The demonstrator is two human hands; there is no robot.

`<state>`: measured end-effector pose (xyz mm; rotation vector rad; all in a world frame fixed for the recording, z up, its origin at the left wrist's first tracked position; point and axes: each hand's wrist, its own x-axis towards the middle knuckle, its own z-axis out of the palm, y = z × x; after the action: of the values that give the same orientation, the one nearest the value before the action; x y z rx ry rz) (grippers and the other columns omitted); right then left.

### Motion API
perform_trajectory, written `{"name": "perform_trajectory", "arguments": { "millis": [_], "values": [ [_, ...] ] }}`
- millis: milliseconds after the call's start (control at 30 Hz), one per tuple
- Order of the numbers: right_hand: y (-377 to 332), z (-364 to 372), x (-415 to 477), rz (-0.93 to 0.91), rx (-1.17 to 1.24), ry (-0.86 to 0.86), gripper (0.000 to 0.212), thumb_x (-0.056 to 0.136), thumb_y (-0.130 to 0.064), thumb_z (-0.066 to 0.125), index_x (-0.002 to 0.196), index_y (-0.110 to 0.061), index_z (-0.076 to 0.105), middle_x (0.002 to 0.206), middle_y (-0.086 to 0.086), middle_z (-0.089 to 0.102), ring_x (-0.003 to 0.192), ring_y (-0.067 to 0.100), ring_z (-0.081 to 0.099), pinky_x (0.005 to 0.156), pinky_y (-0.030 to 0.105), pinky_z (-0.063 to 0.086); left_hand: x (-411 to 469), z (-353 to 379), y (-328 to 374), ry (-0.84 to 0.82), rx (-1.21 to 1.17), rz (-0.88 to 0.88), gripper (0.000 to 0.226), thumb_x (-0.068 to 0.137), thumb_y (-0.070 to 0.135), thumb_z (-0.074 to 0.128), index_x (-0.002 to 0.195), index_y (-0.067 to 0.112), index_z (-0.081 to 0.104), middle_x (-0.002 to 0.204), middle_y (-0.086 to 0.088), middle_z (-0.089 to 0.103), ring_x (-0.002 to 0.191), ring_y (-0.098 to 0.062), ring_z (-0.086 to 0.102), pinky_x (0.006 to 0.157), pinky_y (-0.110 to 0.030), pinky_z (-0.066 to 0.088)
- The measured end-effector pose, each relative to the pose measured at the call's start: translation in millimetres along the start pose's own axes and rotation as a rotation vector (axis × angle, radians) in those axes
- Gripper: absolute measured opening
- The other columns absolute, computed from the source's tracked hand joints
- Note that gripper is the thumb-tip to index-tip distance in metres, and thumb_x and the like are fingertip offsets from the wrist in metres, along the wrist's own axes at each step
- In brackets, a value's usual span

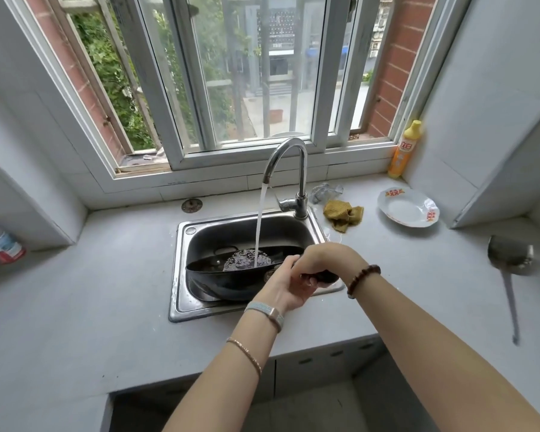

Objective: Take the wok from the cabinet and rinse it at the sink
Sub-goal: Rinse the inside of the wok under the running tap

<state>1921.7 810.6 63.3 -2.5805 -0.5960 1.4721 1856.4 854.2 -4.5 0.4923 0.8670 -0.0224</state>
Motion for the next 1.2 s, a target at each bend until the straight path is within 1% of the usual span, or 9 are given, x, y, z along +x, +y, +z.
{"name": "perform_trajectory", "arguments": {
  "millis": [100, 233, 367, 467, 600, 833, 933, 1100, 1200],
  "values": [
    [-2, 0, -2, -0.022, -0.076, 0.051, 0.029, 0.084, -0.017, 0.046, 0.056, -0.011, 0.049, 0.035, 0.000, 0.047, 0.041, 0.014, 0.043, 0.050, 0.022, 0.039, -1, 2, 0, 0.002, -0.069, 0.003, 0.018, 0.089, 0.011, 0.051, 0.075, 0.001, 0.057, 0.057, -0.013, 0.063, 0.035, -0.018, 0.052, 0.033, -0.017, 0.041],
    [7, 9, -2, -0.079, -0.147, 0.106, 0.023, 0.082, -0.018, 0.054, 0.061, -0.008, 0.053, 0.055, 0.006, 0.052, 0.051, 0.019, 0.048, 0.060, 0.030, 0.044, 0, 3, -6, 0.092, -0.062, -0.014, 0.021, 0.092, 0.018, 0.053, 0.077, 0.003, 0.056, 0.065, -0.013, 0.059, 0.058, -0.020, 0.054, 0.033, -0.017, 0.042],
    [15, 15, -3, -0.114, -0.141, 0.134, 0.023, 0.085, -0.015, 0.054, 0.065, -0.005, 0.053, 0.061, 0.010, 0.051, 0.051, 0.020, 0.047, 0.056, 0.029, 0.041, 0, 5, -11, 0.107, -0.066, -0.006, 0.021, 0.094, 0.024, 0.055, 0.082, 0.007, 0.057, 0.074, -0.012, 0.058, 0.065, -0.020, 0.056, 0.037, -0.020, 0.047],
    [14, 14, -4, -0.138, -0.174, 0.143, 0.023, 0.086, -0.016, 0.055, 0.065, -0.006, 0.052, 0.062, 0.010, 0.052, 0.052, 0.019, 0.048, 0.058, 0.030, 0.043, 1, 5, -11, 0.124, -0.073, -0.007, 0.026, 0.095, 0.025, 0.054, 0.083, 0.002, 0.057, 0.077, -0.016, 0.060, 0.072, -0.024, 0.059, 0.057, -0.030, 0.057],
    [15, 11, -11, -0.150, -0.155, 0.108, 0.020, 0.086, -0.011, 0.052, 0.067, -0.004, 0.052, 0.061, 0.010, 0.051, 0.049, 0.018, 0.046, 0.049, 0.025, 0.041, -3, 6, -10, 0.118, -0.081, -0.012, 0.017, 0.095, 0.020, 0.053, 0.091, 0.003, 0.058, 0.081, -0.016, 0.058, 0.073, -0.025, 0.058, 0.037, -0.024, 0.049],
    [49, 1, -42, -0.174, -0.094, 0.127, 0.021, 0.085, -0.009, 0.052, 0.066, -0.003, 0.049, 0.058, 0.011, 0.049, 0.041, 0.016, 0.044, 0.040, 0.020, 0.038, -16, 25, -34, 0.008, -0.034, -0.030, 0.019, 0.095, 0.013, 0.048, 0.077, 0.009, 0.051, 0.075, -0.010, 0.050, 0.066, -0.020, 0.049, 0.037, -0.020, 0.046],
    [72, 9, -40, -0.174, -0.096, 0.147, 0.017, 0.084, -0.010, 0.051, 0.068, -0.002, 0.052, 0.058, 0.013, 0.052, 0.043, 0.019, 0.048, 0.043, 0.023, 0.042, -19, 32, -51, -0.003, -0.017, -0.023, 0.029, 0.099, 0.014, 0.046, 0.071, 0.008, 0.049, 0.058, -0.007, 0.057, 0.062, -0.019, 0.049, 0.036, -0.021, 0.047],
    [116, 31, -26, -0.242, -0.029, 0.180, 0.022, 0.078, -0.016, 0.049, 0.093, -0.004, 0.058, 0.070, 0.015, 0.062, 0.051, 0.026, 0.056, 0.047, 0.029, 0.048, -4, 31, -87, -0.008, 0.039, -0.004, 0.013, 0.098, 0.017, 0.048, 0.100, 0.007, 0.057, 0.088, -0.009, 0.061, 0.080, -0.021, 0.059, 0.049, -0.027, 0.057],
    [137, 41, -23, -0.318, 0.036, 0.170, 0.011, 0.077, -0.013, 0.049, 0.085, -0.017, 0.055, 0.064, 0.014, 0.061, 0.044, 0.025, 0.054, 0.047, 0.032, 0.050, 5, 27, -104, -0.020, 0.077, -0.018, 0.014, 0.099, 0.020, 0.047, 0.103, 0.009, 0.056, 0.091, -0.010, 0.060, 0.081, -0.022, 0.059, 0.050, -0.030, 0.058]
  ]
}}
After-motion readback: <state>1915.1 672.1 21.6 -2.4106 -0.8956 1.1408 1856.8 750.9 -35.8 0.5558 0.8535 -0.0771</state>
